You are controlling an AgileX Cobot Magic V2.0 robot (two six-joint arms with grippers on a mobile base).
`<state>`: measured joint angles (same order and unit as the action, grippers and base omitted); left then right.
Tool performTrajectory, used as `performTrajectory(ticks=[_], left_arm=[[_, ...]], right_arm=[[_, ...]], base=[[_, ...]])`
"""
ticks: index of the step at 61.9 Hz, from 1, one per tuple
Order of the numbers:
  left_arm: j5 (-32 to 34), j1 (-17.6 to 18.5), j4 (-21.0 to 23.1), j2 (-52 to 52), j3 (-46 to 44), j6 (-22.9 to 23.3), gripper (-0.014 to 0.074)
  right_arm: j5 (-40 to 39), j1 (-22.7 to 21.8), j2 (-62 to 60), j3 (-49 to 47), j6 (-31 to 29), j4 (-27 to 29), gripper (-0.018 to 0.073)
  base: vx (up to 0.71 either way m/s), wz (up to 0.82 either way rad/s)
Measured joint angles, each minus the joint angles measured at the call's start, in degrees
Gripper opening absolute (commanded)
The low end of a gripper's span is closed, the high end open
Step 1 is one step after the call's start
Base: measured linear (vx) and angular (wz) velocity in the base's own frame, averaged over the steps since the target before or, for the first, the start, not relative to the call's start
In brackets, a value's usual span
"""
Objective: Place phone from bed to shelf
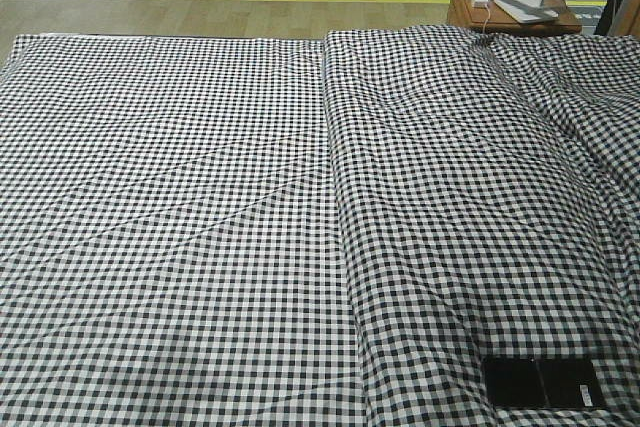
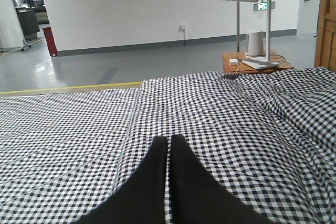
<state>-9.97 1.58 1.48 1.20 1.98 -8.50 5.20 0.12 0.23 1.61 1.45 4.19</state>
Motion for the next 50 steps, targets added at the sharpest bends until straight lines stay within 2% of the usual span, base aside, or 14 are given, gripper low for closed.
performTrajectory(ticks=[50], left_arm=[[0.0, 0.0, 0.0, 0.0, 0.0, 0.0, 0.0001]], right_arm=[[0.0, 0.0, 0.0, 0.0, 0.0, 0.0, -0.001]], base=[[0.0, 0.0]])
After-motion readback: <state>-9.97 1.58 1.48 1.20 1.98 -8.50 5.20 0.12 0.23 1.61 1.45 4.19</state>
